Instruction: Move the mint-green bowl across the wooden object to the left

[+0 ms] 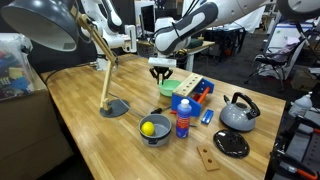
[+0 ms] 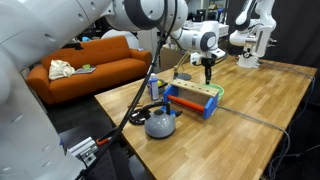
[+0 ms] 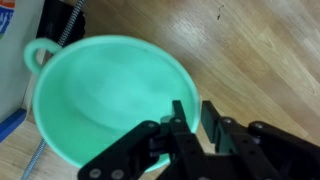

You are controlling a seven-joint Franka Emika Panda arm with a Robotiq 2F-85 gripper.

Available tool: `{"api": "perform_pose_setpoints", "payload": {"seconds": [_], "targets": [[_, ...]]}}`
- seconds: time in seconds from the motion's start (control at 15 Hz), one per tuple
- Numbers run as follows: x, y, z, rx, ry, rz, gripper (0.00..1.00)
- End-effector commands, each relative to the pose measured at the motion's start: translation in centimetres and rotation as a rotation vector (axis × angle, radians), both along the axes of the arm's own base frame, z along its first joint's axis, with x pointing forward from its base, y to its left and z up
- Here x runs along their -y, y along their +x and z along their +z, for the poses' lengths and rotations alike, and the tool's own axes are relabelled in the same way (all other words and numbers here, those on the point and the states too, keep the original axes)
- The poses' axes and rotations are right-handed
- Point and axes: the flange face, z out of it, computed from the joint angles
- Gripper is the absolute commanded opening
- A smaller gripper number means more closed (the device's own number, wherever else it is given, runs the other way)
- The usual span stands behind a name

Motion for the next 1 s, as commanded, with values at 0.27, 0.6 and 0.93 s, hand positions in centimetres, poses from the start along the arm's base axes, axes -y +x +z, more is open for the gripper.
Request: {"api": "perform_pose_setpoints", "payload": {"seconds": [0.27, 0.6, 0.93], "targets": [[1.0, 0.2, 0.9, 0.009, -0.023, -0.001, 0.85], [2.9, 0.6, 2.6, 0.042, -0.025, -0.014, 1.0], [6.9, 0.7, 7.0, 0.08, 0.002, -0.081, 1.0]]}}
